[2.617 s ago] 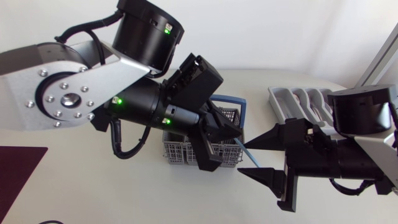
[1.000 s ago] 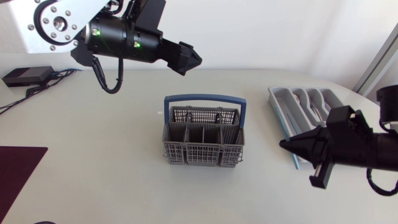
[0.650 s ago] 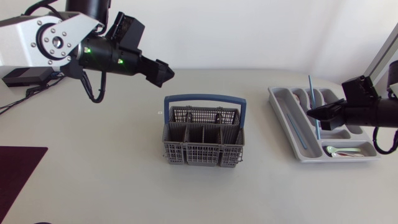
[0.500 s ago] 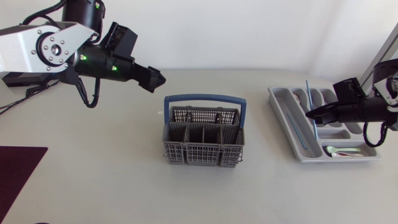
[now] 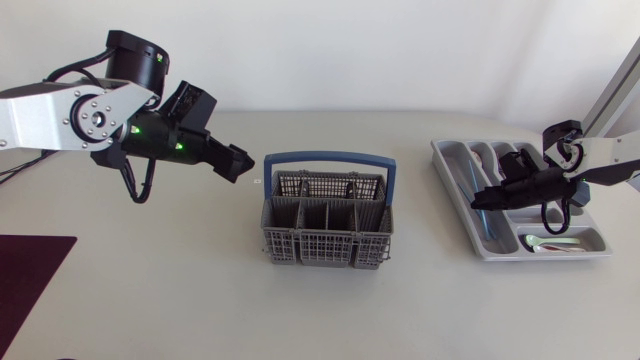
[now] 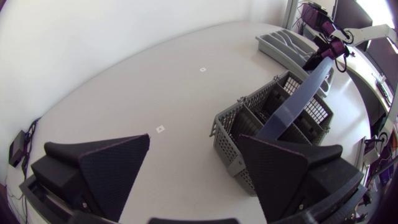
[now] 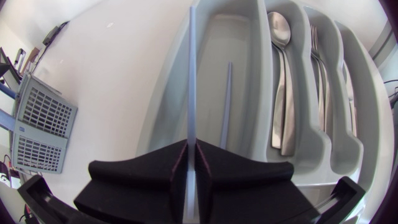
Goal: Sort the cutlery from the basket into the organizer compartments.
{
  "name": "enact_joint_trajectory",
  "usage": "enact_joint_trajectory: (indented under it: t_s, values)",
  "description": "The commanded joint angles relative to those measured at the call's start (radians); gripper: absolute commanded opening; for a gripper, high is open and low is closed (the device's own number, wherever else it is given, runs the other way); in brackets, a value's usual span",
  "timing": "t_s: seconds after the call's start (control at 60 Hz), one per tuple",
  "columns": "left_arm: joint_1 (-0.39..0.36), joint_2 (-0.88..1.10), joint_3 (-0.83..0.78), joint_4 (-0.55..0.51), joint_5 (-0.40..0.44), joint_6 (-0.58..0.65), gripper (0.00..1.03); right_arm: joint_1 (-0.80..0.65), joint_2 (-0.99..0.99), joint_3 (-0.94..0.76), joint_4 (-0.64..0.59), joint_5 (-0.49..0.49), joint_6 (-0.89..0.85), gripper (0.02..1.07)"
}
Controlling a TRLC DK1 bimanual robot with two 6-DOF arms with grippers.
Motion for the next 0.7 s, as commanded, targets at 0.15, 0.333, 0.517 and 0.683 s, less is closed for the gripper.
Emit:
enact_joint_trajectory:
  t_s: [0.15, 0.333, 0.517, 0.683]
  values:
    - [0.017, 0.012, -0.062, 0.017, -0.009, 0.045, 0.98, 0.001, -0.03, -0.016, -0.004, 0.029, 0.013, 0.69]
    - [0.017, 0.026, -0.098, 0.035, -0.029, 0.07, 0.98, 0.03, -0.222, -0.117, 0.005, 0.058, -0.018, 0.82]
    - [0.007, 0.049, -0.124, 0.03, -0.042, 0.093, 0.97, 0.176, -0.398, -0.221, -0.022, 0.055, -0.016, 0.82]
    - [-0.035, 0.052, -0.16, 0.018, -0.042, 0.116, 0.97, 0.329, -0.435, -0.255, -0.041, 0.058, 0.021, 0.83]
